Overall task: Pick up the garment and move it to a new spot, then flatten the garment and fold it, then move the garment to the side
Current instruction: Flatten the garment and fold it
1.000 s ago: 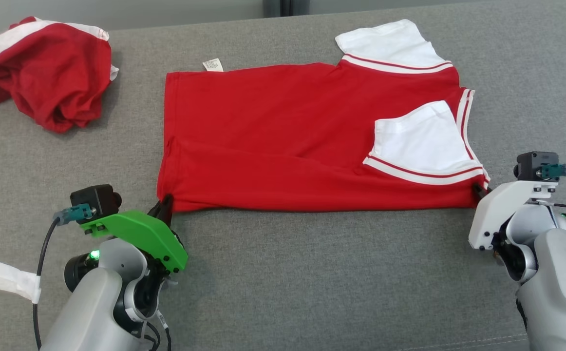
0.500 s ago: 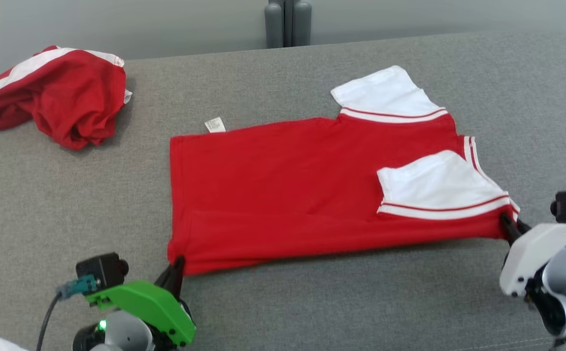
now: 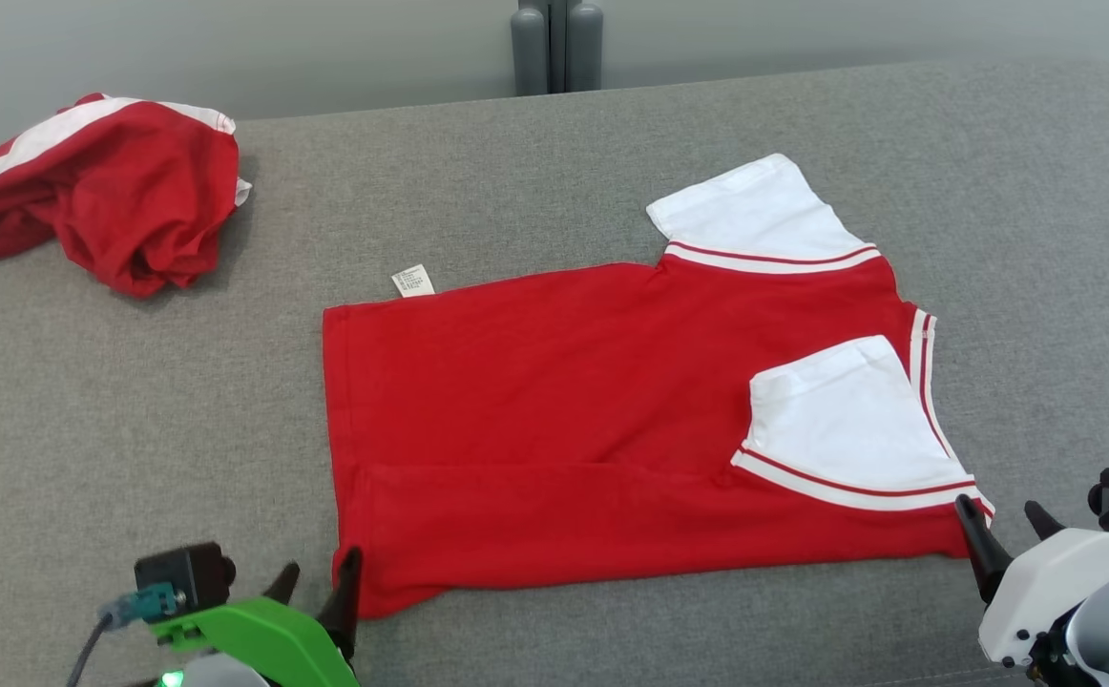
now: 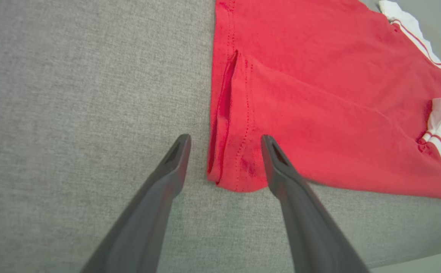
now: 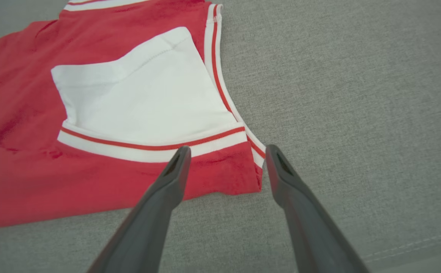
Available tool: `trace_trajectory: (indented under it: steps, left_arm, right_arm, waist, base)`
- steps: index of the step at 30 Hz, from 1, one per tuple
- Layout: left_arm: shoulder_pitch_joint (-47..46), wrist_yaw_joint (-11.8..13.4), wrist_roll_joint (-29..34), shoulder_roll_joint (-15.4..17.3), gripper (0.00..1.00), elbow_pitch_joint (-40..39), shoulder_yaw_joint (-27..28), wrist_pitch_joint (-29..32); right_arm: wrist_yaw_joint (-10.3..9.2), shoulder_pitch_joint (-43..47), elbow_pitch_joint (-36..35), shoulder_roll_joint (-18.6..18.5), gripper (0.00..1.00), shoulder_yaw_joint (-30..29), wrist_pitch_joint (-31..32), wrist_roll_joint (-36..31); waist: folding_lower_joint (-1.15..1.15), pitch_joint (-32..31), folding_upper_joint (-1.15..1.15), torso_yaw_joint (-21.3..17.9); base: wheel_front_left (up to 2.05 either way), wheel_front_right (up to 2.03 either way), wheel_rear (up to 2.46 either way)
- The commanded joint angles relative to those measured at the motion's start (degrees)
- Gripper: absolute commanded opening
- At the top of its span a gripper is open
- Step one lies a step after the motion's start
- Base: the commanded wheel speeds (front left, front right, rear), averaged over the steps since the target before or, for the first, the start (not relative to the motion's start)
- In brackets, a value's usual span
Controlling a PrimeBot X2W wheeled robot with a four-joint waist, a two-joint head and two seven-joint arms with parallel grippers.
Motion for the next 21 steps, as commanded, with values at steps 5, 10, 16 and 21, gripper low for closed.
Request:
trace_trajectory:
  steps: [5, 10, 16, 21]
  left_arm:
    - [-8.1, -0.8, 3.8, 5.2, 1.00, -2.4, 0.8, 2.6]
    - [-20.1, -2.8, 7.2, 8.6, 1.00, 0.5, -0.7, 8.1]
    - [-31.9, -4.7, 9.8, 7.8, 1.00, 8.3, -3.0, 12.1]
    - [-37.1, -5.8, 11.1, 7.2, 1.00, 14.7, -3.9, 13.0]
  right_arm:
    - [-0.08, -1.7, -3.0, -1.1, 1.00, -0.4, 0.4, -1.6]
    - [-0.08, -6.1, -4.0, -2.5, 1.00, 1.0, 1.1, -2.6]
    - [-0.08, -12.9, -2.8, -4.3, 1.00, 6.1, 1.3, -2.2]
    - [-0.08, -17.6, -1.0, -5.2, 1.00, 9.6, 0.3, -1.4]
  waist:
    - [0.00, 0.7, 0.00, -0.4]
    - [0.00, 3.2, 0.00, -1.5]
    - [0.00, 8.7, 0.00, -4.2]
    - [0.00, 12.9, 0.00, -6.0]
  base:
    - [0.00, 0.00, 0.00]
    - [0.00, 0.00, 0.00]
    - [0.00, 0.00, 0.00]
    - [0.00, 0.00, 0.00]
